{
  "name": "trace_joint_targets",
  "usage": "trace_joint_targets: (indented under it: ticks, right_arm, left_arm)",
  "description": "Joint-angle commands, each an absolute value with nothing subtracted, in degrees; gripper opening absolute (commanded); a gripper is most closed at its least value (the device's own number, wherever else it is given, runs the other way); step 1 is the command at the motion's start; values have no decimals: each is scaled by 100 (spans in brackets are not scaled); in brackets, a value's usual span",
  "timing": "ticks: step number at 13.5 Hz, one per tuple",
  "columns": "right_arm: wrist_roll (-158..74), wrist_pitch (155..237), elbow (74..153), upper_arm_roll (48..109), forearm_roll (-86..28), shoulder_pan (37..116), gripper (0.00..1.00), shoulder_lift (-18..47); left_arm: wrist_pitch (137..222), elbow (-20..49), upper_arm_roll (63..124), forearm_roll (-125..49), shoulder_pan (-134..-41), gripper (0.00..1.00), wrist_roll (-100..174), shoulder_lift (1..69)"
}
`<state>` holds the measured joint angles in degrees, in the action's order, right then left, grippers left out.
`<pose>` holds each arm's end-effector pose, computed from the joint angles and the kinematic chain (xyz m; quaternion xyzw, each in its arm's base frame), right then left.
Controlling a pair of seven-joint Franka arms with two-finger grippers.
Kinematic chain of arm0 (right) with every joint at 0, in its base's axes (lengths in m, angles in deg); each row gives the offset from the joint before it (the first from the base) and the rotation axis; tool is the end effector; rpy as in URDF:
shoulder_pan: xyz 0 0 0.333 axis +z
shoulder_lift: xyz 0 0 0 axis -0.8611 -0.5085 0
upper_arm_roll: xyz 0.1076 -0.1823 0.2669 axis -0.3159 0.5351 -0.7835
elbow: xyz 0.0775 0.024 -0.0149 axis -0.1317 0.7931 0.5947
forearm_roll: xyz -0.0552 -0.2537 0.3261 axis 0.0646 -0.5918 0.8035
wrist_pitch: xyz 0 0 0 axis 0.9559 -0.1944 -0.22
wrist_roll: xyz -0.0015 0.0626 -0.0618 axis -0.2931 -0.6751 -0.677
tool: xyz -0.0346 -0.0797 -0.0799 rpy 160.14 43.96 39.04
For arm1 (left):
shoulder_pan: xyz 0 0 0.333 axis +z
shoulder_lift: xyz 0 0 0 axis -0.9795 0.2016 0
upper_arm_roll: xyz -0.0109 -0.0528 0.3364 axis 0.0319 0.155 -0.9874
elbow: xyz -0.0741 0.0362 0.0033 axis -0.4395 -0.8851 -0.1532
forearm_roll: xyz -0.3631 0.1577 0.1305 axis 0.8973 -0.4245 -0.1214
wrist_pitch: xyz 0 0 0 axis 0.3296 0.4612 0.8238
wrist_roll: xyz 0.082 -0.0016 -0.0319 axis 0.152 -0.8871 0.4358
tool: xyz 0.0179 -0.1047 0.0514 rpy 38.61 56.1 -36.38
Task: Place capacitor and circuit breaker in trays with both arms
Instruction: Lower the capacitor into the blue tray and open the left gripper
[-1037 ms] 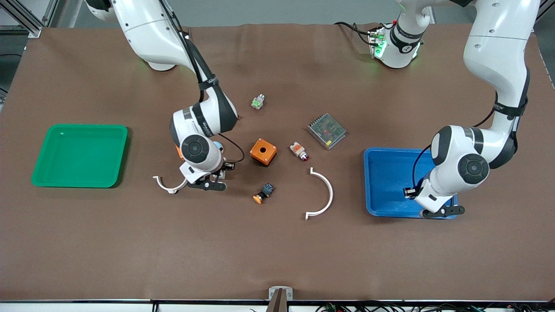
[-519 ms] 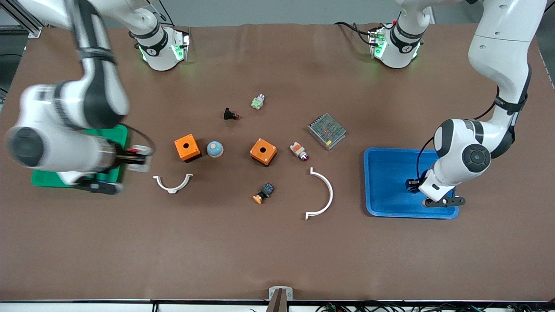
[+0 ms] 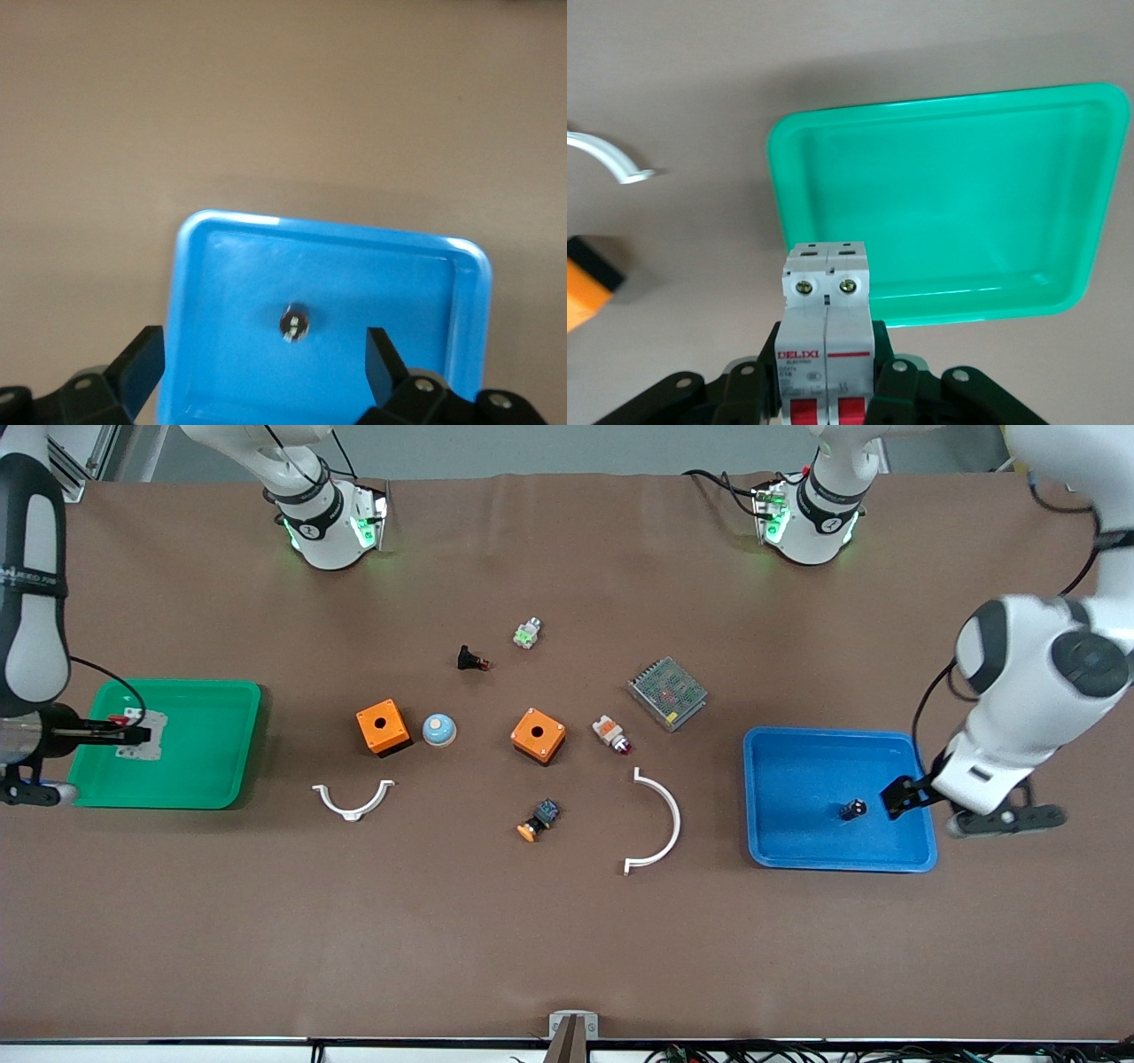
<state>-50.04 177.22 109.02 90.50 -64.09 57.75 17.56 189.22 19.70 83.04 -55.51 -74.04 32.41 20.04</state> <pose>0.6201 -0.1911 0.3932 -0.9862 0.0526 0.1568 0.0036 0.6572 -0.0273 0.4494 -0.9938 -0.0324 -0.0998 0.0372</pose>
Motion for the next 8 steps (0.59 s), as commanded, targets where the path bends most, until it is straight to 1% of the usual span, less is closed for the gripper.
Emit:
trace_joint_targets:
  ticks: [1, 5, 8]
  right_arm:
    - [-5445, 18410, 11344, 8933, -6679, 5453, 16, 1829]
    - [-6027, 19904, 12275, 8933, -6679, 5153, 16, 1776]
    - [-6018, 20661, 12795, 8924, -6653, 5065, 17, 1698]
  left_arm:
    - [17928, 1759, 8349, -5574, -7415, 100, 3382, 1343]
    - [16705, 1319, 8446, -5382, -7406, 100, 4155, 807]
    - [16019, 1300, 8402, -5073, -7441, 100, 4226, 393]
